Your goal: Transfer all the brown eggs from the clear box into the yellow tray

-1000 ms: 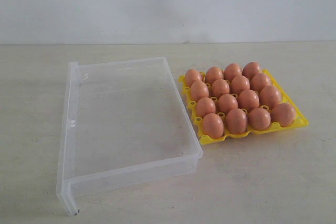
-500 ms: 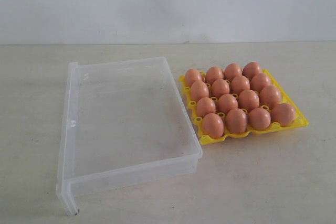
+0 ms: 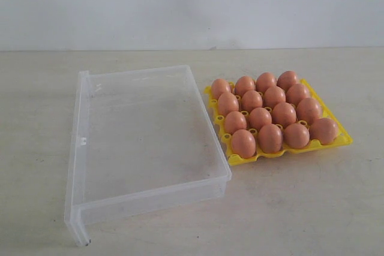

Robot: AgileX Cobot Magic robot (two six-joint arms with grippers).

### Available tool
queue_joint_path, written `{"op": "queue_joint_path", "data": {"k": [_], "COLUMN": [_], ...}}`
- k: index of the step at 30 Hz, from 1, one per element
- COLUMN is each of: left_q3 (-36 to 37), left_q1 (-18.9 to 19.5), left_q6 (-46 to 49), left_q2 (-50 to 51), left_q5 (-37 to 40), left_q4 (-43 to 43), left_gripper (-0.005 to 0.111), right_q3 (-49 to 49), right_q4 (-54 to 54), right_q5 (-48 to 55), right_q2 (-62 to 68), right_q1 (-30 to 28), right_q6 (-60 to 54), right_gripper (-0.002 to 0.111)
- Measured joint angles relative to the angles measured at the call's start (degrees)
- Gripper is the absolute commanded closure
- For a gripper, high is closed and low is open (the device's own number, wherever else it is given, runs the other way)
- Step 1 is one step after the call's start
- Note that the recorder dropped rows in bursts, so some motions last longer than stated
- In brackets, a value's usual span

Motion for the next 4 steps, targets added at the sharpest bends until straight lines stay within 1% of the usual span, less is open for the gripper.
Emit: {"op": "queue_joint_path", "data": {"k": [4], "left_q3": [0.0], "left_q1": [0.0], "left_q6": [0.0], "left_q2": [0.0], "left_q5": [0.0], "left_q4": [0.0], "left_gripper": [0.105], "right_q3": [0.0], "right_q4": [0.0], "right_q5": [0.0], "right_q2": [0.0], "right_q1": [0.0], "right_q6": [0.0], "right_gripper": [0.109]}}
